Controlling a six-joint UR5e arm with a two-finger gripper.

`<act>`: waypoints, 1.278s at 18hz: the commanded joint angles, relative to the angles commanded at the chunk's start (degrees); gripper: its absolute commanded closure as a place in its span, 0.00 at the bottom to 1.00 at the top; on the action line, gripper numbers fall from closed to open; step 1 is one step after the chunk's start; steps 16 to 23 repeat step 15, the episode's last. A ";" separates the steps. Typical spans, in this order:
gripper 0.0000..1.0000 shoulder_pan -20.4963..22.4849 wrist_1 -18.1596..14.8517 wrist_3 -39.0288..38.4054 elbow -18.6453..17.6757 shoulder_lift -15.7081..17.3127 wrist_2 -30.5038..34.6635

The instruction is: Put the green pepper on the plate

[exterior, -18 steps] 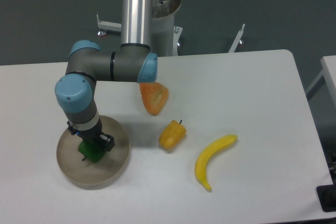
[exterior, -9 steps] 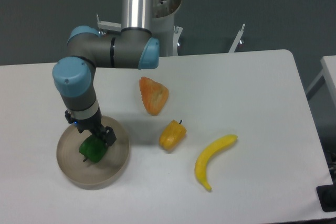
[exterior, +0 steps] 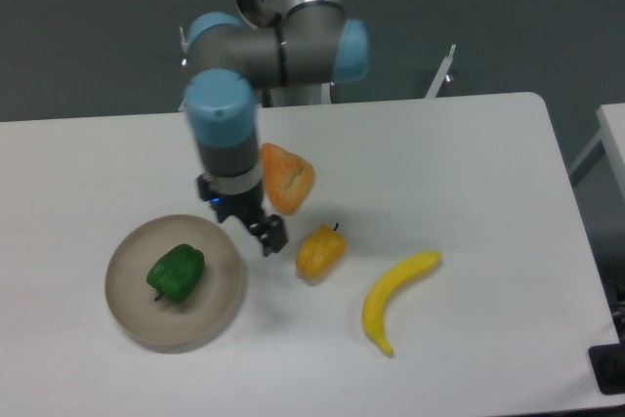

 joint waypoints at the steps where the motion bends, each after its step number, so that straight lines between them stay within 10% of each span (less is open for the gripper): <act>1: 0.00 1.41 0.00 1.50 0.00 0.00 0.00; 9: 0.00 10.29 0.79 12.32 0.88 -0.09 -0.09; 23: 0.00 10.83 1.05 13.21 1.05 -0.35 0.00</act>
